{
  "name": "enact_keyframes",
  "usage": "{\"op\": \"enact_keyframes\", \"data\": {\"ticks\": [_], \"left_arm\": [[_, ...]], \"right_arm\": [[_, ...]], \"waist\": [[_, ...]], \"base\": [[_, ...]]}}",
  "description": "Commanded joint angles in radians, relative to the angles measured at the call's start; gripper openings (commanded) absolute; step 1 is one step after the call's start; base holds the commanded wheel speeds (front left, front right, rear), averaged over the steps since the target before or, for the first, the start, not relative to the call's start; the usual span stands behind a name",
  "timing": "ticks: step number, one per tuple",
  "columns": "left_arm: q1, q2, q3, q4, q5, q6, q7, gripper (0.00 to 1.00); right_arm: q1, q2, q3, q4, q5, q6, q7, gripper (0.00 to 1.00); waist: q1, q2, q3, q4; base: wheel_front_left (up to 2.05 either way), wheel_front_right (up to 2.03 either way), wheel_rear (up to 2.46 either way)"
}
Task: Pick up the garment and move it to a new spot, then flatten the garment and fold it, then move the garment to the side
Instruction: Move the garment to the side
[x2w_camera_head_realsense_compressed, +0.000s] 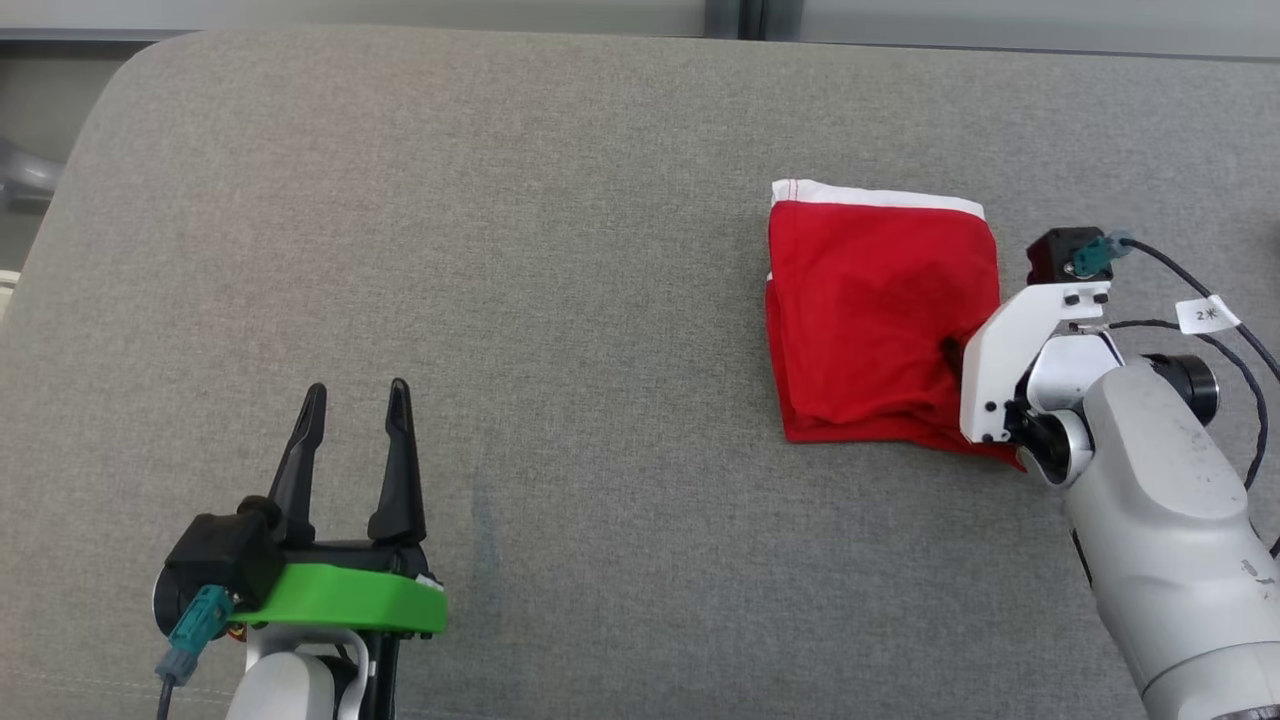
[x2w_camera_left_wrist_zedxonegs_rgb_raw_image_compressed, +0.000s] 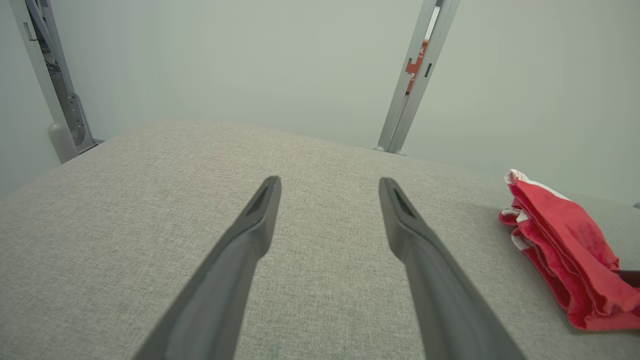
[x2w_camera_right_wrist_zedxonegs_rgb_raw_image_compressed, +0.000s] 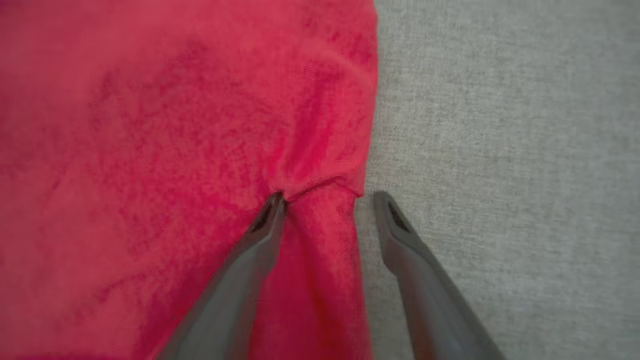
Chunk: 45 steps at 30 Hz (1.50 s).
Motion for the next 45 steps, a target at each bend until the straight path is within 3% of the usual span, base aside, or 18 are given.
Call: {"op": "enact_keyframes", "data": {"ticks": [1, 2, 9, 15, 20, 27, 33, 45], "left_arm": [[-0.015, 0.002, -0.004, 0.000, -0.014, 0.006, -0.003, 1.00], [-0.014, 0.002, -0.005, 0.001, -0.014, 0.006, -0.003, 1.00], [0.002, 0.002, -0.007, -0.006, -0.020, 0.008, -0.003, 1.00], [0.015, 0.002, -0.009, -0.018, -0.025, 0.016, -0.003, 1.00], [0.020, 0.002, 0.000, -0.026, -0.015, 0.014, -0.003, 1.00], [-0.005, 0.002, 0.015, -0.034, 0.004, 0.004, -0.003, 1.00], [-0.040, 0.002, 0.022, -0.030, 0.036, -0.011, -0.003, 1.00], [-0.103, 0.003, 0.030, -0.025, 0.107, -0.038, -0.003, 1.00]], "right_arm": [[0.026, -0.005, 0.033, 0.030, -0.008, 0.000, 0.029, 0.09], [0.023, -0.018, 0.054, 0.027, -0.011, -0.001, 0.035, 0.00], [-0.067, -0.135, 0.261, -0.092, 0.022, -0.001, 0.086, 0.00], [-0.130, -0.289, 0.473, -0.246, 0.096, -0.001, 0.169, 0.00], [-0.176, -0.403, 0.556, -0.367, 0.163, -0.001, 0.216, 0.00], [-0.227, -0.533, 0.597, -0.475, 0.177, -0.001, 0.212, 0.00], [-0.244, -0.582, 0.551, -0.469, 0.175, -0.001, 0.161, 0.00], [-0.219, -0.660, 0.441, -0.319, 0.147, -0.001, 0.022, 0.00]], "waist": [[0.0000, 0.0000, -0.003, -0.002], [0.0000, 0.0000, -0.006, -0.005], [0.0000, 0.0000, -0.026, -0.062], [0.0000, 0.0000, -0.036, -0.130], [0.0000, 0.0000, -0.030, -0.198], [0.0000, 0.0000, 0.002, -0.286], [0.0000, 0.0000, 0.052, -0.331], [0.0000, 0.0000, 0.175, -0.302]], "base": [[0.00, 0.00, 0.00], [0.00, 0.00, 0.00], [0.00, 0.00, 0.00], [0.00, 0.00, 0.00], [0.00, 0.00, 0.00], [0.00, 0.00, 0.00], [0.00, 0.00, 0.00], [0.00, 0.00, 0.00]]}}
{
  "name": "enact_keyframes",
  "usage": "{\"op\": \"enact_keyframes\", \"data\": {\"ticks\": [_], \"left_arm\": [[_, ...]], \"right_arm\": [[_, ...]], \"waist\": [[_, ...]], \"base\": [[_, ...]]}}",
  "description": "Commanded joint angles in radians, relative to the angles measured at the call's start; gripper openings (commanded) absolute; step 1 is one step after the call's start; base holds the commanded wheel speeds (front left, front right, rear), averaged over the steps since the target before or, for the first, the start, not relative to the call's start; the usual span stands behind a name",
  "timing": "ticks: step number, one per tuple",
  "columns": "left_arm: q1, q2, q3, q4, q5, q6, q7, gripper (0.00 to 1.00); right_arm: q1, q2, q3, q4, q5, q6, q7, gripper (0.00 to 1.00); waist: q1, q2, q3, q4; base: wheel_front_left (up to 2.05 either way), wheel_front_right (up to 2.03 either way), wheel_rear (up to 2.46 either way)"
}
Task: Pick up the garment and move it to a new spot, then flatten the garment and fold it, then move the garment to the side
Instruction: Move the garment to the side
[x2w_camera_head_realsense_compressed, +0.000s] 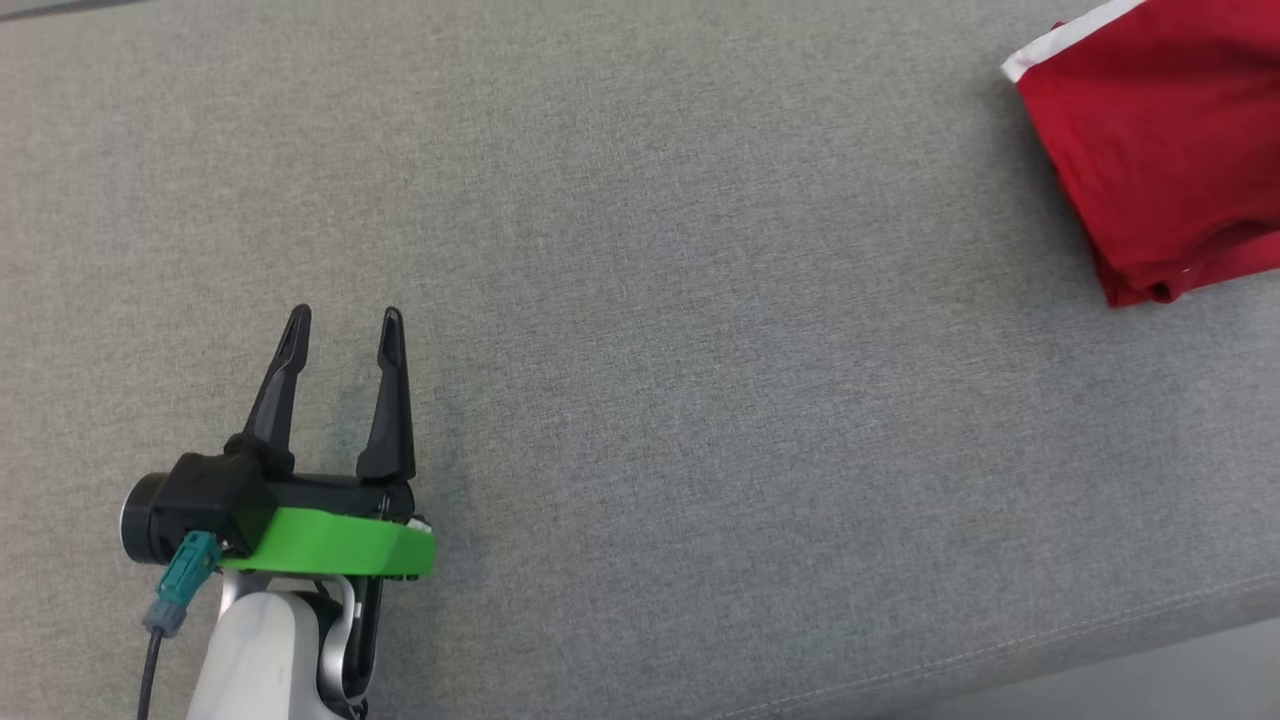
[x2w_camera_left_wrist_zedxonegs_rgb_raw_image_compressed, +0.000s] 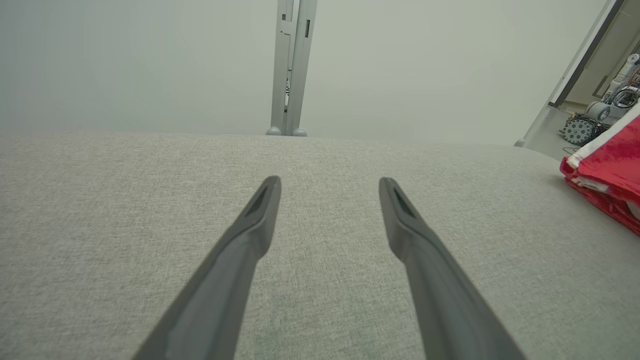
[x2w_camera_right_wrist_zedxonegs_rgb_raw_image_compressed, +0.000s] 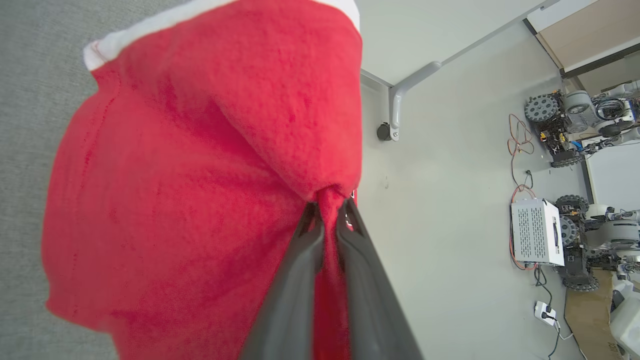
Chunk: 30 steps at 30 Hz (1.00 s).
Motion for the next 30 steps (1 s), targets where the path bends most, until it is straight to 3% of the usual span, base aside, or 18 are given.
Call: {"op": "enact_keyframes", "data": {"ticks": [1, 8, 9, 10, 20, 30], "left_arm": [[-0.021, 0.005, 0.005, -0.001, 0.016, -0.004, -0.003, 1.00], [-0.062, 0.005, -0.007, -0.011, 0.021, -0.008, -0.003, 1.00], [-0.069, 0.005, -0.010, -0.014, 0.020, -0.008, -0.003, 1.00], [-0.073, 0.005, -0.014, -0.015, 0.018, -0.009, -0.003, 1.00], [-0.058, 0.004, -0.011, -0.022, 0.002, -0.009, -0.003, 1.00], [0.036, 0.003, 0.013, -0.032, -0.046, -0.008, -0.003, 1.00]], "right_arm": [[0.012, -0.009, -0.023, 0.023, -0.020, -0.002, -0.023, 0.00], [0.043, -0.024, -0.150, 0.148, -0.078, -0.002, -0.108, 0.00], [0.049, -0.022, -0.169, 0.166, -0.095, -0.002, -0.117, 0.24], [0.050, -0.023, -0.186, 0.176, -0.111, -0.002, -0.127, 0.98], [0.114, 0.096, -0.375, 0.222, -0.220, -0.002, -0.263, 1.00], [0.298, 0.263, -0.424, 0.024, -0.190, -0.002, -0.503, 1.00]], "waist": [[0.0000, -0.0001, 0.049, 0.023], [0.0000, -0.0001, 0.101, 0.076], [0.0000, -0.0001, 0.106, 0.081], [0.0000, -0.0001, 0.109, 0.086], [0.0000, -0.0001, 0.050, 0.092], [0.0000, -0.0001, -0.133, 0.089]], "base": [[0.00, 0.00, 0.00], [0.00, 0.00, 0.00], [0.00, 0.00, 0.00], [0.00, 0.00, 0.00], [0.00, 0.00, 0.00], [0.00, 0.00, 0.00]]}}
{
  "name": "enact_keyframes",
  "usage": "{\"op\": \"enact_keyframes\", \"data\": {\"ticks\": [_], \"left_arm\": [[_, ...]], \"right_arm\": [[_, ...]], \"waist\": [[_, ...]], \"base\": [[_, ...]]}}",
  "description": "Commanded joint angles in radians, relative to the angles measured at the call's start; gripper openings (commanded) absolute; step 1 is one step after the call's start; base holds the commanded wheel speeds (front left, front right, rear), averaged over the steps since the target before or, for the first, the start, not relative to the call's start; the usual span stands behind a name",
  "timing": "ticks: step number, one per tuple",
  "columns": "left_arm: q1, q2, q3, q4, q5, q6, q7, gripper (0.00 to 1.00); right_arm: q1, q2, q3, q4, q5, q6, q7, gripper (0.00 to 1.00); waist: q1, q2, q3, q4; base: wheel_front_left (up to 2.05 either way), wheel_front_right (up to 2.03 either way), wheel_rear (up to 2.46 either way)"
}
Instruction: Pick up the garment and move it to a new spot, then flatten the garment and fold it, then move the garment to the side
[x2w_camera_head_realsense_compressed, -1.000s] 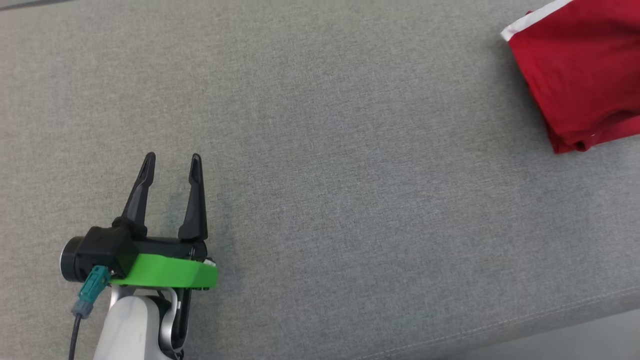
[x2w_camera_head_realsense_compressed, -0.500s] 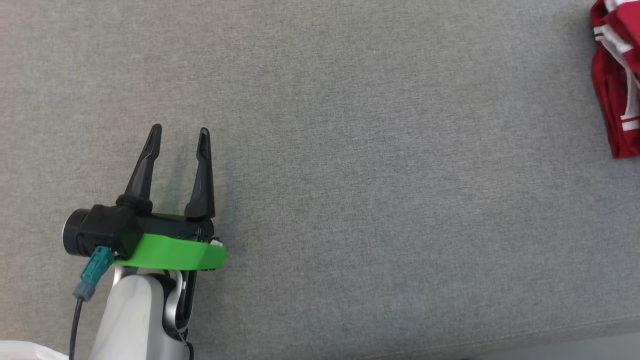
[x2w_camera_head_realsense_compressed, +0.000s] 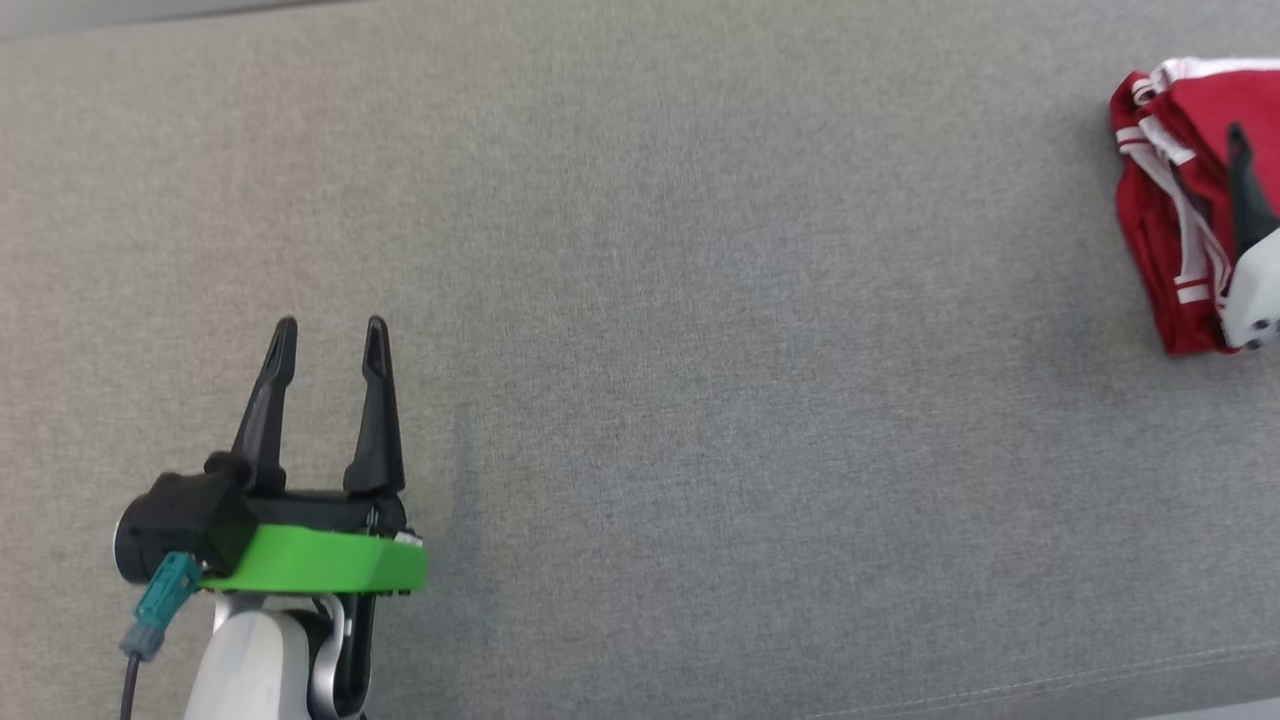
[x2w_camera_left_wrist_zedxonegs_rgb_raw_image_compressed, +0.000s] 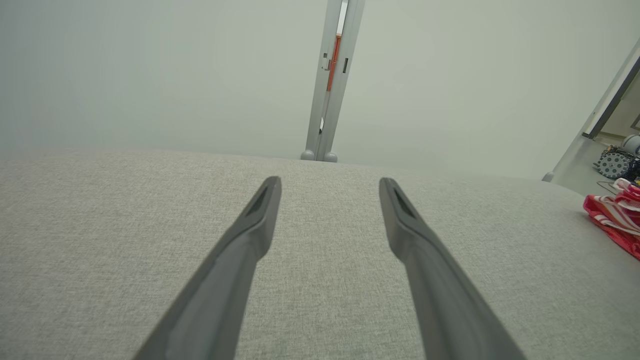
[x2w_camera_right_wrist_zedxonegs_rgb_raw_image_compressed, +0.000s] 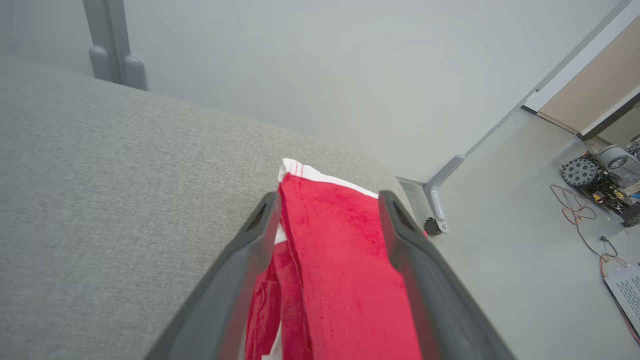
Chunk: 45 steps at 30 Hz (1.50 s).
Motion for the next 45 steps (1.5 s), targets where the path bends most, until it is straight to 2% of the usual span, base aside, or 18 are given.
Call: {"op": "enact_keyframes", "data": {"ticks": [1, 10, 15, 22, 30, 45], "left_arm": [[0.021, 0.003, 0.004, -0.001, 0.002, -0.001, -0.003, 1.00], [0.105, 0.003, 0.028, 0.031, 0.025, 0.017, -0.003, 1.00], [0.135, 0.003, 0.038, 0.068, 0.024, 0.030, -0.003, 1.00], [0.167, 0.003, 0.051, 0.118, -0.004, 0.054, -0.003, 1.00], [0.189, 0.003, 0.044, 0.159, -0.011, 0.059, -0.003, 1.00], [0.196, 0.003, 0.047, 0.164, -0.015, 0.049, -0.003, 1.00]], "right_arm": [[0.043, 0.024, -0.020, -0.025, 0.017, -0.002, -0.014, 1.00], [0.289, 0.225, -0.067, -0.234, -0.006, -0.002, -0.060, 1.00], [0.389, 0.306, -0.043, -0.274, -0.026, -0.002, -0.094, 1.00], [0.486, 0.397, -0.033, -0.265, -0.032, -0.002, -0.156, 1.00], [0.515, 0.442, -0.040, -0.230, -0.035, -0.002, -0.172, 1.00], [0.505, 0.450, -0.063, -0.196, -0.049, -0.002, -0.184, 1.00]], "waist": [[-0.0001, -0.0001, -0.095, -0.002], [-0.0001, -0.0001, -0.235, 0.038], [-0.0001, -0.0001, -0.295, 0.058], [-0.0001, -0.0001, -0.341, 0.068], [-0.0001, -0.0001, -0.358, 0.057], [-0.0001, -0.0001, -0.356, 0.050]], "base": [[0.00, 0.00, 0.00], [0.00, 0.00, 0.00], [0.00, 0.00, 0.00], [0.00, 0.00, 0.00], [0.00, 0.00, 0.00], [0.00, 0.00, 0.00]]}}
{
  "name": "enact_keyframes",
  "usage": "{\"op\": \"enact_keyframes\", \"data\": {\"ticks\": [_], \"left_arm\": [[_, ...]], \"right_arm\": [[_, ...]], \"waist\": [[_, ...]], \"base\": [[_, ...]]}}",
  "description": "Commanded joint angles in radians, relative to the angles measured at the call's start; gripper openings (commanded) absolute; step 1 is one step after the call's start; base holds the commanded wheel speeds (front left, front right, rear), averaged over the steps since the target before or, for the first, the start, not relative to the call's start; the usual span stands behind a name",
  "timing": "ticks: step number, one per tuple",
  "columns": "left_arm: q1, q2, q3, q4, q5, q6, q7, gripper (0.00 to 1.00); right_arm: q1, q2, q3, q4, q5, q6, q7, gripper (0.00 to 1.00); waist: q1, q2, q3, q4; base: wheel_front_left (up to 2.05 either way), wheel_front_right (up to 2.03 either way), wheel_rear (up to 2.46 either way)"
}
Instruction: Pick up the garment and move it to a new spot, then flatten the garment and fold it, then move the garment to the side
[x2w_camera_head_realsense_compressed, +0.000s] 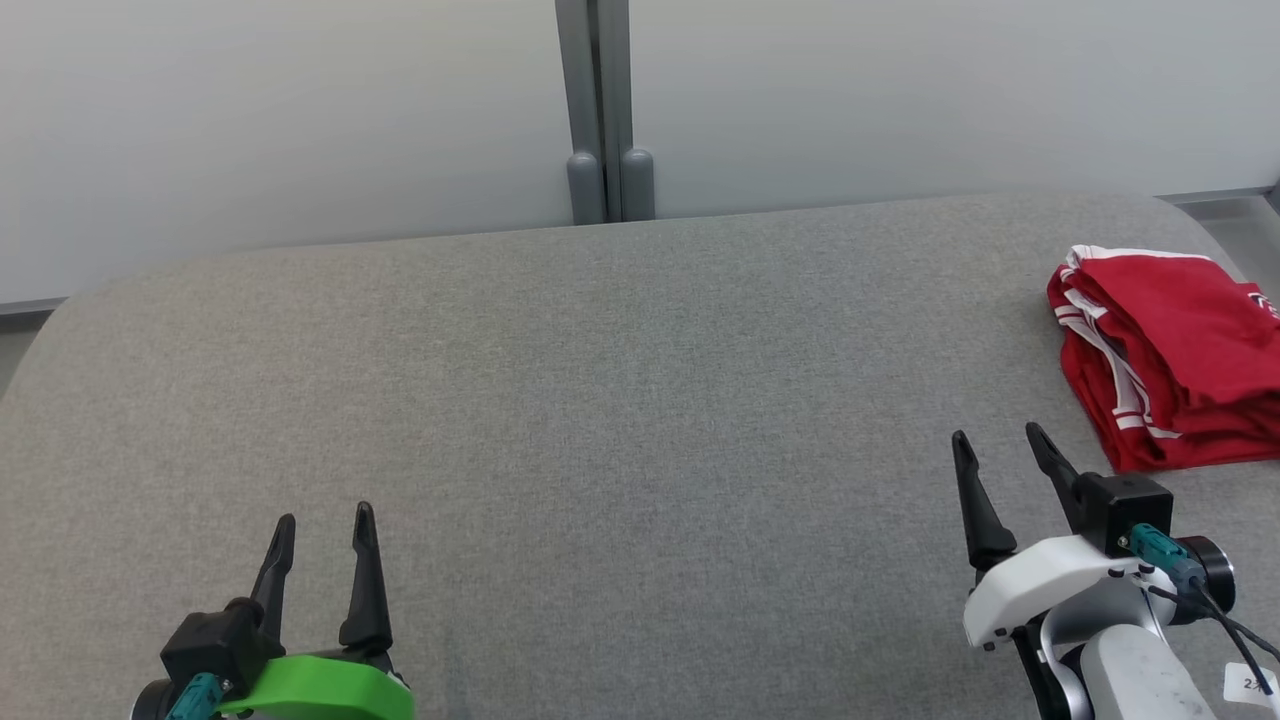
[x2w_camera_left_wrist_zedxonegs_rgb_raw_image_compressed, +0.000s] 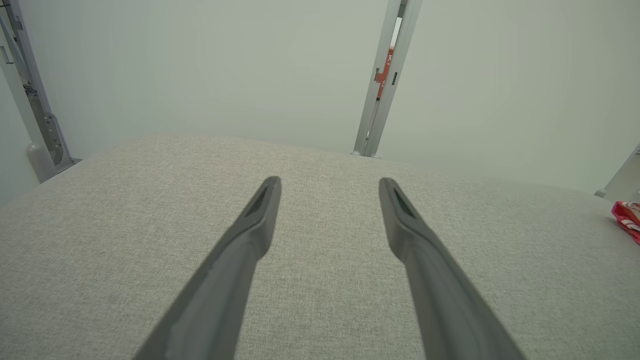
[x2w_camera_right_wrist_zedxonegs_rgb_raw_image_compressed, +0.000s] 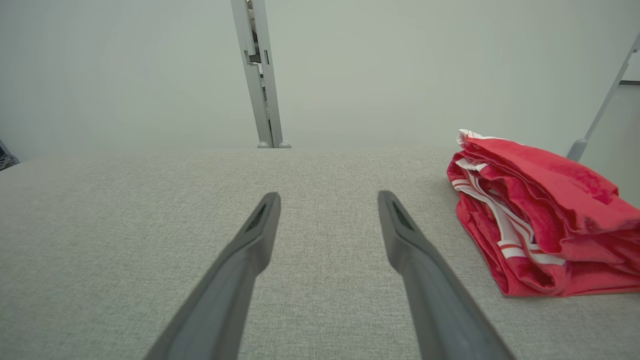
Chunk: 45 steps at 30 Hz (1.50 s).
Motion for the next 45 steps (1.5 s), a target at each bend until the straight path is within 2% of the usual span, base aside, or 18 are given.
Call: {"op": "enact_keyframes", "data": {"ticks": [1, 16, 17, 22, 45], "left_arm": [[0.005, 0.003, 0.005, -0.001, 0.005, -0.002, -0.003, 1.00], [0.003, 0.003, -0.009, 0.009, 0.002, -0.007, -0.003, 1.00], [0.000, 0.000, -0.009, 0.009, -0.005, -0.003, 0.000, 0.00], [0.014, -0.004, -0.009, 0.057, -0.007, -0.002, 0.007, 0.00], [-0.027, -0.002, 0.036, 0.040, -0.386, -0.018, 0.113, 0.00]], "right_arm": [[0.003, 0.001, -0.004, 0.002, -0.007, -0.002, -0.006, 1.00], [0.006, 0.010, -0.011, -0.001, 0.000, -0.002, 0.002, 1.00], [0.000, 0.009, -0.010, 0.001, 0.001, 0.000, 0.002, 0.00], [0.031, 0.016, -0.008, 0.046, 0.002, 0.000, 0.006, 0.00], [0.025, 0.020, -0.043, 0.011, 0.434, 0.000, 0.086, 0.00]], "waist": [[0.0001, 0.0000, 0.001, 0.001], [0.0001, 0.0000, 0.014, 0.010], [0.0001, 0.0000, 0.014, 0.010], [0.0001, 0.0000, 0.014, 0.010], [0.0001, 0.0000, 0.018, 0.010]], "base": [[0.00, 0.00, 0.00], [0.00, 0.00, 0.00], [0.00, 0.00, 0.00], [0.00, 0.00, 0.00], [0.00, 0.00, 0.00]]}}
